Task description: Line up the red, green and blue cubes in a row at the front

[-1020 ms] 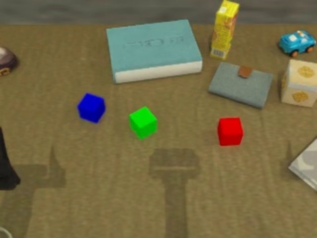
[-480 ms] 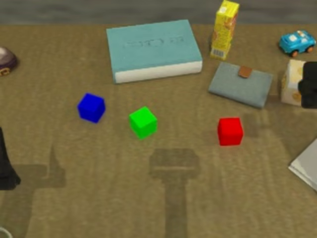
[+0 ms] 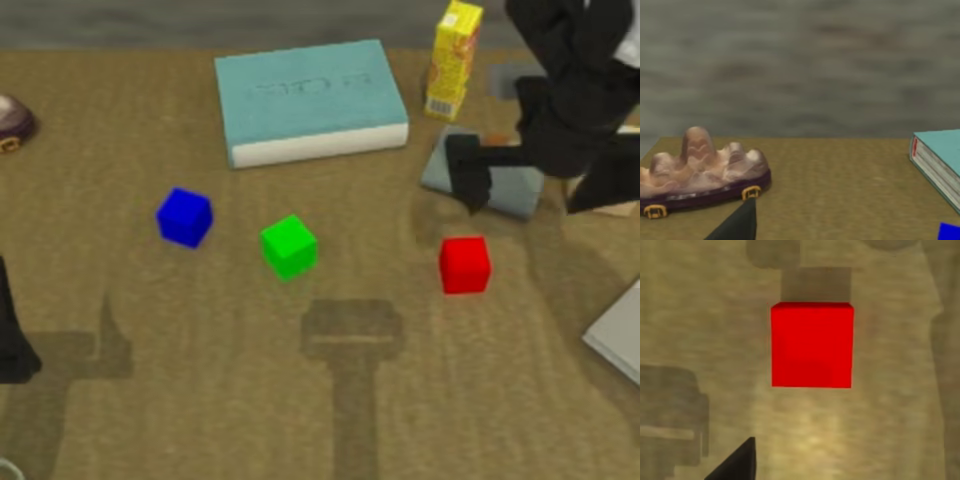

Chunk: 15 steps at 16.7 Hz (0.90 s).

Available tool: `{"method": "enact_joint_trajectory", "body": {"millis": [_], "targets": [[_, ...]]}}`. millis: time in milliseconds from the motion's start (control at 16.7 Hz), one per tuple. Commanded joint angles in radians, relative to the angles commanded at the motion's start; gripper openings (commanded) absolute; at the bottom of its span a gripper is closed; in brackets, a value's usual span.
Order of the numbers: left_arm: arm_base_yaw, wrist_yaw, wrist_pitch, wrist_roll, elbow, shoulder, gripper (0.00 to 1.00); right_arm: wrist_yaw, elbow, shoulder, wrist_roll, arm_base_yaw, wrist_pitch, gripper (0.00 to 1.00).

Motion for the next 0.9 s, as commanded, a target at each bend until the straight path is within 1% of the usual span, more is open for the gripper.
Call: {"method": "enact_joint_trajectory", "body": {"millis": [180, 360, 780, 900], "targets": [[0.0, 0.0, 0.0, 0.0, 0.0, 0.0, 1.0, 0.002, 0.163, 0.188, 0.033, 0.037, -0.093, 1.0], [0.0, 0.0, 0.0, 0.0, 0.0, 0.0, 1.0, 0.004, 0.256, 0.286, 0.051, 0.058, -0.142, 1.0], [0.0, 0.0, 0.0, 0.0, 0.0, 0.0, 1.0, 0.004, 0.269, 0.302, 0.054, 0.057, -0.146, 1.0], [0.0, 0.0, 0.0, 0.0, 0.0, 0.0, 1.0, 0.004, 0.243, 0.316, 0.052, 0.059, -0.109, 1.0]]}}
